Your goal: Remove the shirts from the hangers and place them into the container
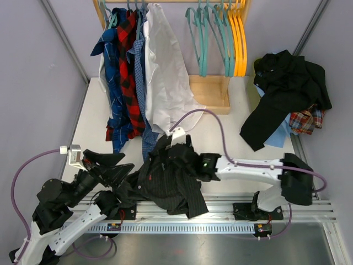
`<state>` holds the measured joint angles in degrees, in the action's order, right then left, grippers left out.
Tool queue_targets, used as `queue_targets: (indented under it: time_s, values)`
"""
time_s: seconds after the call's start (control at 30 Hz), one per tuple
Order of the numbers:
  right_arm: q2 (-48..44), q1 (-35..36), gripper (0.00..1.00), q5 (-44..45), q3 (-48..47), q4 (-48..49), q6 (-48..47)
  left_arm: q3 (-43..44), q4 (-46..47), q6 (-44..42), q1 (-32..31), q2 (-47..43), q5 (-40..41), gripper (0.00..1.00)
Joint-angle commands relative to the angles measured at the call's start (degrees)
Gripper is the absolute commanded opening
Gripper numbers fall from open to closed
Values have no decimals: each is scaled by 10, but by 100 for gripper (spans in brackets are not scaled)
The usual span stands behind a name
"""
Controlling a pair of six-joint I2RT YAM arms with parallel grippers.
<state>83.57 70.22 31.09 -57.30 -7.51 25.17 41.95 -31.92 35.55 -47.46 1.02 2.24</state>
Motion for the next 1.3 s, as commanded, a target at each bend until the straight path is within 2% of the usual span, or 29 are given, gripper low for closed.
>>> queue_targets:
  time_s: [0.0,0.23,0.37,0.5,0.6,0.63,0.77,0.8,0.97,1.07,1.27]
  values:
    - [66,24,99,32,-29,7,74,-3,8,11,0,-7,7,99]
    - [230,35,99,54,-132,-89,139,2,-4,10,0,-7,11,99]
    - [277,35,99,86,-158,-160,195,-1,-7,10,0,-24,17,99]
    - [300,35,97,89,-147,-189,240,-12,-6,14,0,-34,19,99]
    - [298,35,73,85,-117,-180,267,-17,-7,18,0,-42,20,99]
    - [292,35,52,84,-108,-173,274,-19,-8,20,0,-44,20,99]
    - [274,29,4,101,-77,-184,311,-22,-10,27,0,-52,21,99]
    - [270,26,0,107,-67,-196,315,-22,-11,29,0,-54,21,99]
    - [189,-17,0,123,-12,-205,330,-19,-17,34,0,-61,21,99]
    - [108,-52,0,143,35,-226,341,-18,-18,36,0,-62,22,99]
    - [-104,-105,0,215,62,-319,338,-19,-7,38,1,-48,10,99]
